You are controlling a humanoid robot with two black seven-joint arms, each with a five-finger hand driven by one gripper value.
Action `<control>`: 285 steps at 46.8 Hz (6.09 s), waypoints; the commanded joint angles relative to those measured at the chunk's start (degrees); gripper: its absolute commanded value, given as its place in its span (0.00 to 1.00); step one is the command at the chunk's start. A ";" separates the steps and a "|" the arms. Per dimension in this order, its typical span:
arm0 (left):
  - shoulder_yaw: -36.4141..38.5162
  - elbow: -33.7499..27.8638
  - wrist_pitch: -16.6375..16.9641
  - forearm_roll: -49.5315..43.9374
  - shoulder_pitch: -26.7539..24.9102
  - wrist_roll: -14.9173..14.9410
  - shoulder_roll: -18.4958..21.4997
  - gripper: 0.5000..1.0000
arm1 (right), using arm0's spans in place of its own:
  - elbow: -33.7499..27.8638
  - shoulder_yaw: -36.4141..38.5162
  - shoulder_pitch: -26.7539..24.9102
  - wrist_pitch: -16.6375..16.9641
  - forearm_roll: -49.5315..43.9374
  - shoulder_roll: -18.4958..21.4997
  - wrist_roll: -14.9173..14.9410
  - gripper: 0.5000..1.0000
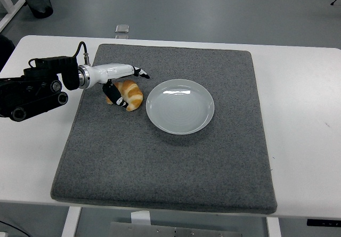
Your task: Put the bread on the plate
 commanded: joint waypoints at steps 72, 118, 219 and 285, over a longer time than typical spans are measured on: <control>-0.42 -0.25 0.64 4.72 -1.32 -0.04 -0.01 0.00 | 0.00 0.00 0.06 0.00 0.01 0.00 0.00 0.86; -3.23 -6.22 -2.96 2.61 -21.27 0.05 1.84 0.00 | 0.00 0.00 -0.03 0.00 0.01 0.00 0.00 0.86; 0.46 -3.77 -3.05 18.69 -5.72 -0.04 -12.75 0.00 | 0.00 0.00 -0.03 0.00 0.01 0.00 0.00 0.86; -0.42 -3.85 -2.61 15.10 -4.92 -0.04 -12.75 0.98 | 0.00 0.00 -0.03 0.00 0.01 0.00 0.00 0.86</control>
